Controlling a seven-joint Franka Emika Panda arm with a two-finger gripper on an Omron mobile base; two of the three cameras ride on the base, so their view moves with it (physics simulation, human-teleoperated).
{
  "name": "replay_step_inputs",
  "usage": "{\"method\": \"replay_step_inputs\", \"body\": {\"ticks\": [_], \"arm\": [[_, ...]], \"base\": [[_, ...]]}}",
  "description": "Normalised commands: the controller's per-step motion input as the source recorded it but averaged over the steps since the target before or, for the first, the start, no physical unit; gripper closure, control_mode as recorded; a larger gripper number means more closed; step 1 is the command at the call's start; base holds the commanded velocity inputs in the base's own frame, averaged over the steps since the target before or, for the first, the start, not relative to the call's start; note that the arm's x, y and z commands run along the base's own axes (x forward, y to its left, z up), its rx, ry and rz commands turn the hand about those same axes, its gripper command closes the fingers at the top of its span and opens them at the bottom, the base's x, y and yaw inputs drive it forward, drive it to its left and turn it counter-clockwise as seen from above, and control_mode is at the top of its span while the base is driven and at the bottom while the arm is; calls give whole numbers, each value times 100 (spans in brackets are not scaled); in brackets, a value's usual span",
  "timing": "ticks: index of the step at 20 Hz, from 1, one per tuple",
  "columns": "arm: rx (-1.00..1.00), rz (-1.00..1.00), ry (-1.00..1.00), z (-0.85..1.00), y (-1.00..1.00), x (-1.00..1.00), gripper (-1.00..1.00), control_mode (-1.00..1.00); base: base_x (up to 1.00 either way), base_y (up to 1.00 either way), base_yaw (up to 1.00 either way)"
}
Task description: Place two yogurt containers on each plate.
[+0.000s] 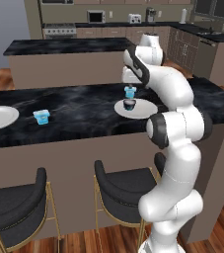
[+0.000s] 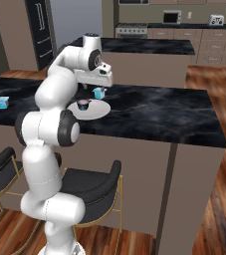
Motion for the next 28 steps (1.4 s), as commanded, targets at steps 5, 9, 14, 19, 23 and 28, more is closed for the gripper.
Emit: {"method": "replay_step_inputs", "body": {"ticks": [5,9,14,19,23,28], "arm": [[-1,-18,18,0,2,25,-100,-100],[0,-12,0,-6,0,35,-100,-100],[0,-11,11,0,0,48,-100,-100],[0,-12,3,-3,-2,37,-100,-100],[0,-7,3,-1,-3,42,-100,-100],[0,-3,4,-3,0,34,-100,-100]], "base": [[0,0,0],[0,0,0],[0,0,0],[0,0,0],[0,0,0],[0,0,0]]}}
